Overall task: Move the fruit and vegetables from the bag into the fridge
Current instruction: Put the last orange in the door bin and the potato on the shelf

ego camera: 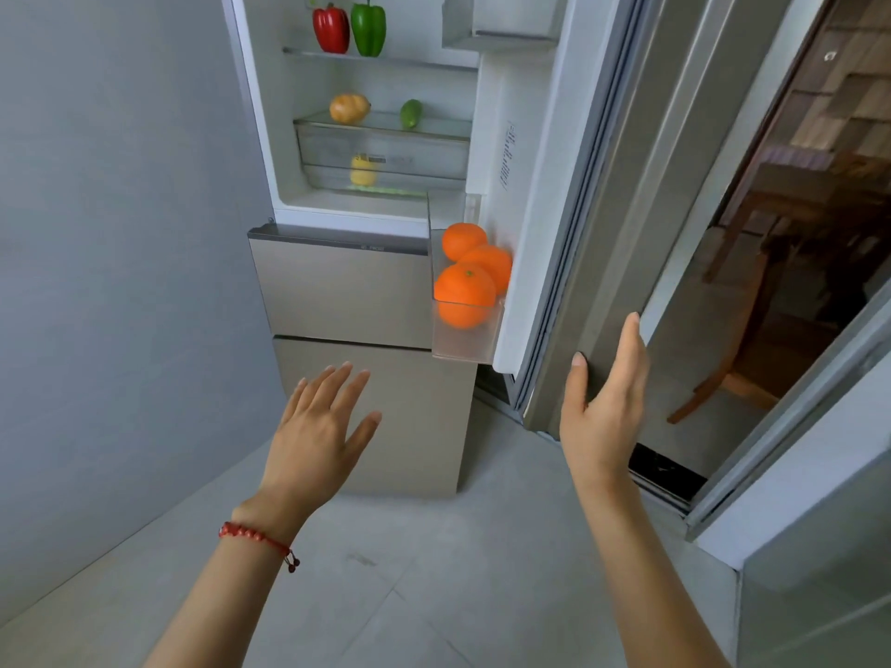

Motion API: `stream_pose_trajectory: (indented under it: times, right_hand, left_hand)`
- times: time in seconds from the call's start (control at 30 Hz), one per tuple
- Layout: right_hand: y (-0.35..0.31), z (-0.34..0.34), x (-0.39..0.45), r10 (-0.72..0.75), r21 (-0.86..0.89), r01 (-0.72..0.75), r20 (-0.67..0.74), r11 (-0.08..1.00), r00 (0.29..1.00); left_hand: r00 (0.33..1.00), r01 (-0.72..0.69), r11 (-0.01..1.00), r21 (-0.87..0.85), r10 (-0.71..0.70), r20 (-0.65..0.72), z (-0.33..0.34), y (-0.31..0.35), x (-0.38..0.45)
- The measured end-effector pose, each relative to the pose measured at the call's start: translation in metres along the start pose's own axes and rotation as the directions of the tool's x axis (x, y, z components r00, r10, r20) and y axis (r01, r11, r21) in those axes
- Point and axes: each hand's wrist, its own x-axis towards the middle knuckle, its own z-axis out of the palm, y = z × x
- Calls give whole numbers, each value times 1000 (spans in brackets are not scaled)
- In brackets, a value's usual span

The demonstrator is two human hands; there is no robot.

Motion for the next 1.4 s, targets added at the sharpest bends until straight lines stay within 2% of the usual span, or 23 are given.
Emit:
stream_pose_trajectory:
  times: [0.27, 0.6, 0.77, 0.83, 0.97, 1.13, 1.23, 1.4]
  right_hand:
    - [-52, 39, -27, 48, 103, -57, 89, 993, 995]
    - [-124, 121, -46, -138, 211, 83, 262, 974, 955]
    - [-156, 160, -47, -253, 235, 162, 443, 959, 860]
    - [-166, 168, -46, -286, 246, 186, 476, 951, 832]
    - [-176, 171, -46, -289, 272, 165, 515, 948, 807]
    - [-176, 159, -43, -294, 272, 154, 609, 950, 737]
    - [-175, 150, -38, -281, 252, 141, 695, 957, 662]
    - [-172, 148, -32, -271, 174, 224, 795, 959, 542]
  left_hand:
    - [998, 62, 998, 18, -62, -18, -19, -37, -16]
    - [985, 167, 984, 66, -165, -44, -50, -99, -36]
    - [976, 214, 973, 85, -209, -64, -65, -127, -43]
    - [971, 231, 969, 92, -224, -80, -70, -137, -44]
    - [967, 244, 964, 105, -233, -105, -76, -151, -41]
    - [965, 244, 965, 99, -231, -123, -79, -161, -32]
    - [964, 245, 965, 89, -233, -125, -77, -163, -23]
    - [970, 233, 969, 80, -225, -97, -70, -167, -9]
